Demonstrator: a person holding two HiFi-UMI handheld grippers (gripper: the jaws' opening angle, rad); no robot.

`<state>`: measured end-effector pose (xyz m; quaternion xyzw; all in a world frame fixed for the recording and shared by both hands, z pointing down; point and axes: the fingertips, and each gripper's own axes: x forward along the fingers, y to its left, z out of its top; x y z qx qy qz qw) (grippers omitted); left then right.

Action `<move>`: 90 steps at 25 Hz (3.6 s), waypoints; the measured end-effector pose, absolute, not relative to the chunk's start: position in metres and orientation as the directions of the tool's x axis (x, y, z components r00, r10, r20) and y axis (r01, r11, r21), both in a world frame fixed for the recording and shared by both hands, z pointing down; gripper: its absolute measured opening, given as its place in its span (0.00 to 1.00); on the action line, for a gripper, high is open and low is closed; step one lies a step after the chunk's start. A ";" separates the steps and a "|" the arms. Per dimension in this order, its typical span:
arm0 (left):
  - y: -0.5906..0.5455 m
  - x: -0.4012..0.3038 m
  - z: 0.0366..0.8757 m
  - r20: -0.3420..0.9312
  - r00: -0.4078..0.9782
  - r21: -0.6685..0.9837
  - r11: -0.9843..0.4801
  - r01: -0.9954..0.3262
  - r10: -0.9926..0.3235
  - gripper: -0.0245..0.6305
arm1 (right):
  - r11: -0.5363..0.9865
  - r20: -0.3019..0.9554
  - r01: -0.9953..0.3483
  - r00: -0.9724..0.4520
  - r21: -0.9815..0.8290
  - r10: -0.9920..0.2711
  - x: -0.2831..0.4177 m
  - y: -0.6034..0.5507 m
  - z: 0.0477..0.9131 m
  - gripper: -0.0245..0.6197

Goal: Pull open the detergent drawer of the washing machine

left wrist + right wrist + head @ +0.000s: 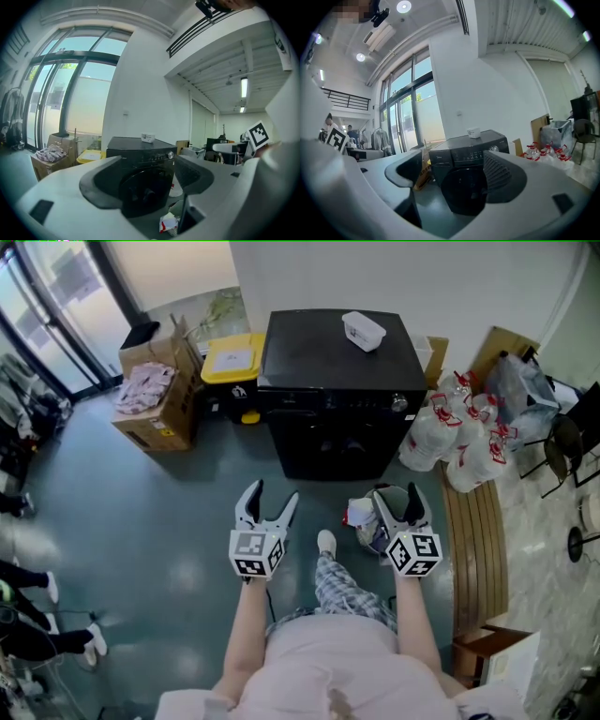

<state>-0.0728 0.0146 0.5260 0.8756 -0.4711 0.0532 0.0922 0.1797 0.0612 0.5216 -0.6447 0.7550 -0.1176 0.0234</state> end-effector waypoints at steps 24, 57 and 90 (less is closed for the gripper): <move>-0.270 -0.050 0.512 0.202 0.447 0.080 -0.440 -0.895 -0.872 0.55 | 0.250 0.117 -0.939 -0.283 -0.237 -0.952 0.200 -0.246 0.509 0.66; -0.369 -0.047 0.604 0.711 0.561 -0.091 -0.847 -0.524 -0.424 0.55 | 0.820 0.607 -0.573 -0.645 0.017 -0.464 0.026 -0.351 0.575 0.66; -0.346 -0.031 0.656 0.916 0.370 -0.121 -0.986 -0.111 -0.154 0.52 | 0.973 0.836 -0.219 -0.517 0.076 -0.182 0.006 -0.324 0.644 0.49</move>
